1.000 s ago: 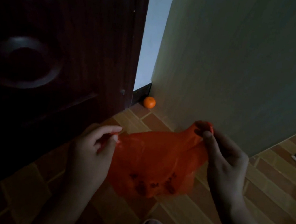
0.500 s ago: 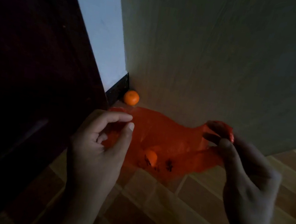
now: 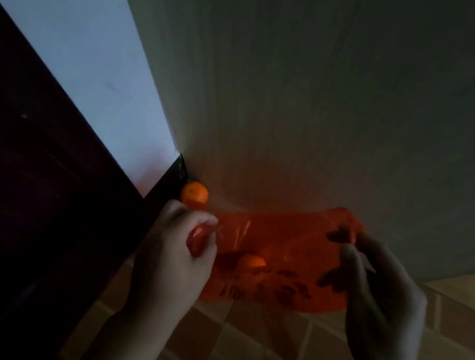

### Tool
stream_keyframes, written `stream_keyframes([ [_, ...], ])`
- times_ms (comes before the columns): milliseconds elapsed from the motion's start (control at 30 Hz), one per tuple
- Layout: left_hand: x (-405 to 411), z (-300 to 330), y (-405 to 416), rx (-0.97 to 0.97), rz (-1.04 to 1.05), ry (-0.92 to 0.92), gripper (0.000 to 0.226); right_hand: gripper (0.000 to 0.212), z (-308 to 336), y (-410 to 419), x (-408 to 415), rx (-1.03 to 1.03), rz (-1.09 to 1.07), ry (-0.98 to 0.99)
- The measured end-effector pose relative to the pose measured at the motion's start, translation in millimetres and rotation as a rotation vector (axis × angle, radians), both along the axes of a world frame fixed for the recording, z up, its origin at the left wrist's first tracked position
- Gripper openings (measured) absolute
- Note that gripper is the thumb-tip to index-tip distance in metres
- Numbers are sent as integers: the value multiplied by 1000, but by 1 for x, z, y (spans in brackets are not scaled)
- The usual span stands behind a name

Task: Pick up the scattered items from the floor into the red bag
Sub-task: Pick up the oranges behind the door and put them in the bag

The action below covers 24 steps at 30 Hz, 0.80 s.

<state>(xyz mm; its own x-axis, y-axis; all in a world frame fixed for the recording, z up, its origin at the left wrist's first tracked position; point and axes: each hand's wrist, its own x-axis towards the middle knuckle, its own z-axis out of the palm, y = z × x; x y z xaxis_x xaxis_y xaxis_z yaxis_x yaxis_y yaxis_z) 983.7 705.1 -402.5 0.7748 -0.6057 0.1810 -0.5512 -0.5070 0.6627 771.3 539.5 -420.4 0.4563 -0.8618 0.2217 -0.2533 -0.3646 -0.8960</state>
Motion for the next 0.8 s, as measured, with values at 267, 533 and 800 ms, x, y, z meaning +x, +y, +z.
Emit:
stream_keyframes([
  [267, 9, -57, 5, 359, -243, -140, 41, 36, 1, 18, 13, -405, -29, 339],
  [533, 1, -96, 1, 489, -310, -113, 65, 58, 11, 29, 4, -723, 123, 294],
  [800, -12, -98, -3, 374, -272, 244, 31, 58, -28, 25, 7, -822, 593, 795],
])
